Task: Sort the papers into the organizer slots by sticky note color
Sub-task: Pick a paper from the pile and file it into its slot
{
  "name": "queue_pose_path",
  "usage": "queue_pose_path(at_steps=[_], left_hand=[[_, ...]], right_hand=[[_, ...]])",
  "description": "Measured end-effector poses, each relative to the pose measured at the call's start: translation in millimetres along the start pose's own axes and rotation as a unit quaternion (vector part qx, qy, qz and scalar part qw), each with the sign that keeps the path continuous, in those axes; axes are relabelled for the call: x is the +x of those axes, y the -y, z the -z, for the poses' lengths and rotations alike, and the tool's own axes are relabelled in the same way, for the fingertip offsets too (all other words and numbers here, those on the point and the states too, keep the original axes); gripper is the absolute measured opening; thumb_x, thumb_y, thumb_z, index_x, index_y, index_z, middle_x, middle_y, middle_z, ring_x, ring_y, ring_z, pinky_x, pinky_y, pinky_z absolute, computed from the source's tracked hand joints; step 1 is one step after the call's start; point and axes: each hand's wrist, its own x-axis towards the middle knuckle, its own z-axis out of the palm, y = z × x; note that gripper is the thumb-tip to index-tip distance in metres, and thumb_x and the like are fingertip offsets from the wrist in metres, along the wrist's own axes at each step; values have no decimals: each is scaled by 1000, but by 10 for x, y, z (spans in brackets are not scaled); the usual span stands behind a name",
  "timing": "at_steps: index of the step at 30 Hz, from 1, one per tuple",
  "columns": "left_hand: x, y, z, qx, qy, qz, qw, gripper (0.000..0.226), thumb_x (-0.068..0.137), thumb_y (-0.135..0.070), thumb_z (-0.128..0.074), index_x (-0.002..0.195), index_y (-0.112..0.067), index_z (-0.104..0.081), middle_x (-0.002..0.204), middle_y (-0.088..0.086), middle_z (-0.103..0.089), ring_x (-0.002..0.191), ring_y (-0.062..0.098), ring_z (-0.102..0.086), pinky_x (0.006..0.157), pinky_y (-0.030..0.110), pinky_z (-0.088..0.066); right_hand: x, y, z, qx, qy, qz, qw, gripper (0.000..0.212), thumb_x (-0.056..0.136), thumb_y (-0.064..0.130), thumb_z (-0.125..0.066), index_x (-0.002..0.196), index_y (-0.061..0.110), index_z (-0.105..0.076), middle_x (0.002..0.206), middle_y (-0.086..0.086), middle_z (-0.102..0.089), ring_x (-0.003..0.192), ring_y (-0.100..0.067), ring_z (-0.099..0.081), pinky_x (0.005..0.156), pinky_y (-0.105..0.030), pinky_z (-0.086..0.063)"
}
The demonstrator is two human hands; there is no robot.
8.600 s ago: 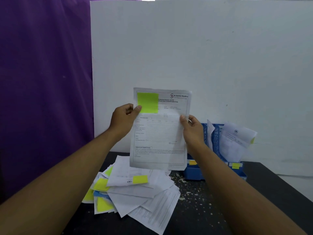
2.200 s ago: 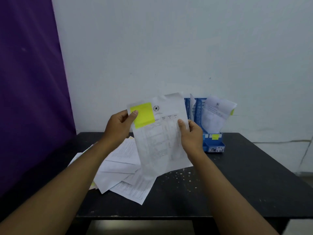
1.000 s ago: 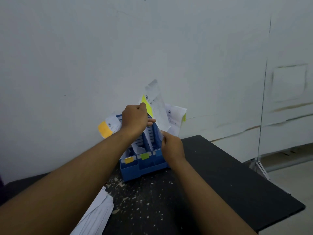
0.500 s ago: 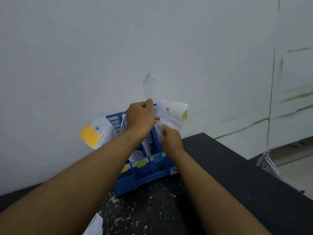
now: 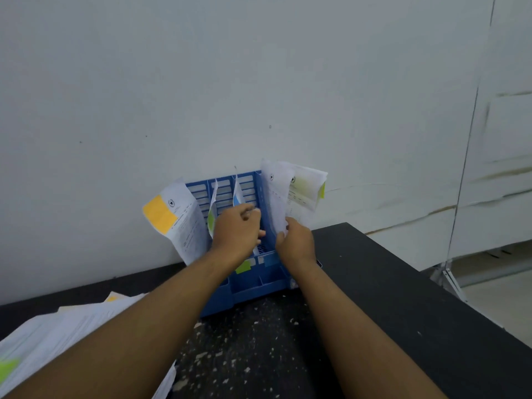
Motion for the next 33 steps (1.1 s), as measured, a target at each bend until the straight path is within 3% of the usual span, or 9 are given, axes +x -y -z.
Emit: queue_pose_path(at_steps=[4, 7, 9, 11, 14, 16, 24, 29, 33], left_hand=[[-278, 372, 326, 56, -12, -12, 998, 25, 103, -24, -61, 126, -22, -73, 106, -3, -78, 83, 10, -76, 78, 40, -67], [-681, 675, 638, 124, -41, -16, 991, 20, 102, -21, -64, 116, -25, -77, 101, -11, -75, 89, 1, -68, 75, 10, -51], [-1012, 863, 854, 143, -46, -4, 989, 23, 100, -13, -65, 115, -25, -78, 100, -13, -74, 90, -5, -65, 71, 0, -42], [-1347, 1054, 1142, 156, -56, 19, 986, 27, 99, -10, -65, 115, -27, -78, 102, -13, -75, 92, -3, -66, 80, 5, -48], [-1653, 1295, 1386, 209, -77, 19, 975, 22, 100, -16, -66, 106, -34, -77, 105, -19, -74, 103, 7, -67, 102, 38, -54], [-1942, 1407, 1681, 243, -99, 30, 965, 21, 100, -18, -67, 107, -35, -76, 110, -17, -75, 109, 11, -66, 107, 48, -51], [-2581, 1969, 2705, 310, -143, 72, 937, 23, 94, -20, -71, 111, -35, -73, 111, -8, -73, 110, 18, -63, 101, 40, -49], [-2724, 2262, 3081, 297, -125, 84, 943, 33, 95, -28, -71, 127, -27, -73, 125, 1, -73, 123, 24, -63, 108, 43, -49], [-2773, 2302, 3097, 291, -109, 85, 947, 39, 92, -35, -65, 127, -22, -76, 125, 0, -74, 123, 22, -62, 107, 35, -46]], right_hand=[[-281, 56, 49, -22, -57, 14, 998, 50, 97, 7, -56, 147, 12, -52, 134, -13, -60, 120, -31, -55, 95, -37, -50], [-654, 154, 7, -33, -63, 30, 997, 51, 96, 8, -60, 146, 15, -52, 138, -9, -53, 128, -30, -47, 99, -39, -48], [-961, 246, -65, -24, -37, 49, 998, 48, 98, 12, -61, 144, 16, -53, 139, -7, -50, 131, -28, -44, 100, -38, -47], [-1309, 400, -181, -24, 0, 78, 997, 44, 99, 14, -61, 142, 19, -54, 139, -4, -50, 130, -25, -44, 99, -37, -47], [-1675, 519, -350, -19, 35, 109, 993, 43, 97, 16, -63, 139, 22, -56, 136, -2, -52, 127, -23, -46, 99, -39, -50], [-2033, 689, -523, -18, 65, 130, 989, 44, 95, 16, -64, 138, 23, -58, 134, -1, -53, 125, -22, -47, 98, -40, -52], [-2952, 1125, -1132, -40, 190, 225, 955, 42, 97, 29, -66, 139, 28, -60, 142, 4, -54, 131, -16, -47, 108, -38, -47], [-2927, 1368, -1402, -82, 248, 265, 928, 52, 99, 42, -65, 148, 27, -56, 152, 3, -53, 139, -19, -43, 116, -41, -40], [-2805, 1484, -1490, -136, 284, 283, 906, 57, 98, 50, -66, 149, 27, -56, 156, 3, -52, 144, -20, -43, 117, -40, -37]])
